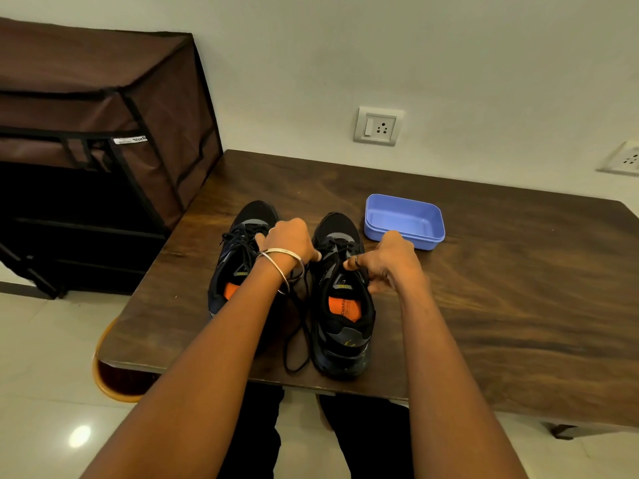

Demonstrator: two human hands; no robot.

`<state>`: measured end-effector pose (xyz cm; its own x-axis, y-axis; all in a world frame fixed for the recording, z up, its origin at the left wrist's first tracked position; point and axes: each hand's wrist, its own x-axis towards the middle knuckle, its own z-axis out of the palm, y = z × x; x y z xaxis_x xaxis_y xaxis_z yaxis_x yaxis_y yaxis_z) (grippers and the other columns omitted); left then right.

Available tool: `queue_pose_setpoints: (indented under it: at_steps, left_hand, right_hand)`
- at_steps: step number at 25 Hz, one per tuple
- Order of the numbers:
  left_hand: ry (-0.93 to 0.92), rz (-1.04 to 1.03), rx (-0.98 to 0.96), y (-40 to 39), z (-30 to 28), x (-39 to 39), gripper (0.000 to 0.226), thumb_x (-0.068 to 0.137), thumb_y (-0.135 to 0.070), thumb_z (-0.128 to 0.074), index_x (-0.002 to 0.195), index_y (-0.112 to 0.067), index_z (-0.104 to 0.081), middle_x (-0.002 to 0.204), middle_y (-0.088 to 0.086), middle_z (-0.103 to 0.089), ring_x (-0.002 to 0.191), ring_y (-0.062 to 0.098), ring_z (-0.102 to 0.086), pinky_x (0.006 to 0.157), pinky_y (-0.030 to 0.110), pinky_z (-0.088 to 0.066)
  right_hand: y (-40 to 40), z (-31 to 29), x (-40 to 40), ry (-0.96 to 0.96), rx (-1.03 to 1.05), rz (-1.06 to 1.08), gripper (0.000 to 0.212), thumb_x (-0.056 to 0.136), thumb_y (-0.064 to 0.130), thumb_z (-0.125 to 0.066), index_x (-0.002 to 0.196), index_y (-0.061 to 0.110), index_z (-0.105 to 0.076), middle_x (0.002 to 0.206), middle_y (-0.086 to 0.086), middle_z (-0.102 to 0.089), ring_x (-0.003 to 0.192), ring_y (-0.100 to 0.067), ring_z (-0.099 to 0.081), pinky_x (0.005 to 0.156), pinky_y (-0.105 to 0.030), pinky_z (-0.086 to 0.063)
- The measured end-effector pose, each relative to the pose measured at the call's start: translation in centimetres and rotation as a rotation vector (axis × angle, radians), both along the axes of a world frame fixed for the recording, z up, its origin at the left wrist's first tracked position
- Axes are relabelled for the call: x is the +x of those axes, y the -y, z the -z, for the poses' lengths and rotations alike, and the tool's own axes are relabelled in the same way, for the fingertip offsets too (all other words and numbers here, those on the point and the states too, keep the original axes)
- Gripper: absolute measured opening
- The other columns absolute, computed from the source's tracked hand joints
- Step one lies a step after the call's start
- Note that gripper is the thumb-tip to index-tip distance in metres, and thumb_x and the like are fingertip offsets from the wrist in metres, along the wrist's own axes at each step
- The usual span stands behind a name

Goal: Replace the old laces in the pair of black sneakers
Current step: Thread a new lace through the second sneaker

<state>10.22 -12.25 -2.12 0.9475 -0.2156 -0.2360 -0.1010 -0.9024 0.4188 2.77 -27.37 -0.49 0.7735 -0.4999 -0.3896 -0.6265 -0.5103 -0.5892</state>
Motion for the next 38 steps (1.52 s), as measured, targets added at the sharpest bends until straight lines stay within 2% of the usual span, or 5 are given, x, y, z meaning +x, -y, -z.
queue_pose_setpoints:
  at_steps: [5, 12, 21, 28, 38]
  left_hand:
    - [-0.189, -0.04, -0.382, -0.8, -0.3, -0.1, 0.041, 0.089, -0.035, -0.067, 0.056, -0.01, -0.067, 0.069, 0.007, -0.07, 0.071, 0.022, -0.063, 0.078, 0.033, -0.05]
    - [-0.471, -0.218, -0.536, -0.3, 0.7, -1.4, 0.018, 0.097, -0.004, -0.052, 0.079, -0.001, -0.051, 0.066, 0.01, -0.06, 0.031, 0.019, -0.052, 0.035, 0.027, -0.046]
    - [-0.047, -0.13, -0.353, -0.5, 0.3, -0.1, 0.037, 0.08, -0.021, -0.07, 0.049, -0.01, -0.052, 0.058, 0.007, -0.058, 0.06, 0.023, -0.059, 0.07, 0.034, -0.053]
    - [-0.323, -0.432, -1.175, 0.3, -3.2, -0.3, 0.01, 0.087, -0.006, -0.059, 0.079, -0.002, -0.065, 0.067, 0.008, -0.066, 0.048, 0.01, -0.06, 0.047, 0.018, -0.046]
    - [-0.74, -0.261, -1.873, 0.3, -5.6, -0.5, 0.062, 0.094, -0.049, -0.051, 0.13, 0.002, -0.05, 0.129, 0.024, -0.057, 0.118, 0.033, -0.059, 0.104, 0.044, -0.044]
  right_hand:
    - [0.0, -0.1, 0.0, -0.007, 0.025, -0.004, 0.052, 0.066, 0.029, -0.092, 0.098, 0.004, -0.059, 0.087, -0.015, -0.07, 0.055, -0.027, -0.072, 0.059, -0.043, -0.063]
    - [0.0, 0.0, 0.3, -0.034, 0.032, -0.009, 0.051, 0.066, 0.033, -0.091, 0.097, 0.004, -0.062, 0.086, -0.014, -0.071, 0.055, -0.027, -0.072, 0.06, -0.042, -0.063]
    - [-0.2, 0.0, 0.1, -0.011, 0.019, 0.001, 0.048, 0.067, 0.031, -0.091, 0.094, 0.005, -0.06, 0.081, -0.014, -0.07, 0.055, -0.028, -0.072, 0.063, -0.043, -0.063]
    - [0.2, 0.2, 0.2, -0.038, -0.009, -0.06, 0.048, 0.07, 0.035, -0.088, 0.099, 0.007, -0.061, 0.094, -0.012, -0.068, 0.08, -0.027, -0.069, 0.074, -0.046, -0.061]
    - [-3.0, -3.7, 0.7, 0.466, 0.778, 0.008, 0.009, 0.094, 0.022, -0.065, 0.092, 0.015, -0.07, 0.08, -0.002, -0.072, 0.083, -0.019, -0.069, 0.081, -0.037, -0.046]
